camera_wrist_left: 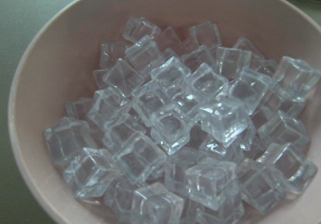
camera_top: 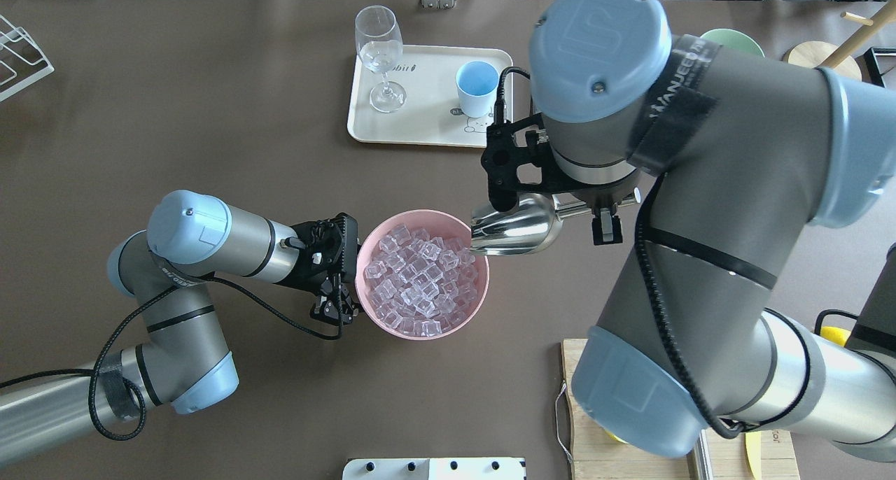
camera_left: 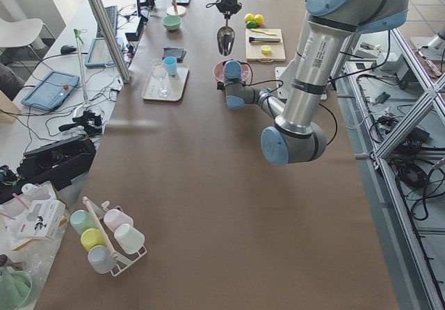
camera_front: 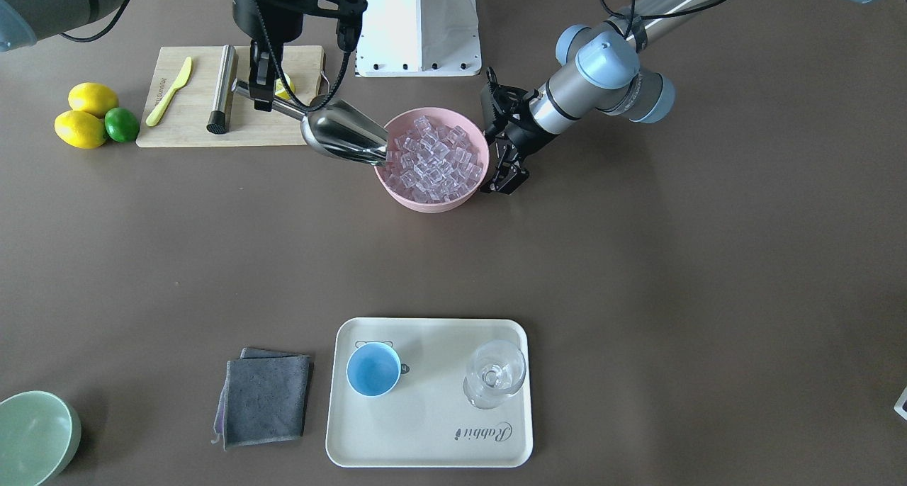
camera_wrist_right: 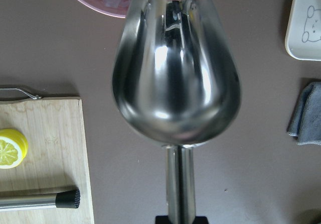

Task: Put ice in cup with scoop

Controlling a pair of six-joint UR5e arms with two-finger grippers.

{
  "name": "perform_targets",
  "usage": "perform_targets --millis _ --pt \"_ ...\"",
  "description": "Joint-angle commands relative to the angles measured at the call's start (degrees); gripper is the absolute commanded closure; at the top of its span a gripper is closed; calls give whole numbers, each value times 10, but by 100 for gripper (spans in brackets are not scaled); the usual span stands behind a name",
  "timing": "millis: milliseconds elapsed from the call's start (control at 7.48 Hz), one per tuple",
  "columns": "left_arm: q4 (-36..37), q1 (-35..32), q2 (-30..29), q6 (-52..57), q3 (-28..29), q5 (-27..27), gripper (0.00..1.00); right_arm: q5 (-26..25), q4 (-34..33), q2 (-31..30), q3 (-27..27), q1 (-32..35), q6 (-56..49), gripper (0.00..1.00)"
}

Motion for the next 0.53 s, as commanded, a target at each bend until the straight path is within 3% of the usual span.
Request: perform_targets --millis 0,401 --pt "0 0 0 0 0 0 2 -66 -64 76 -77 -45 -1 100" --pt "0 1 0 0 0 0 1 -112 -65 74 -112 -75 6 100"
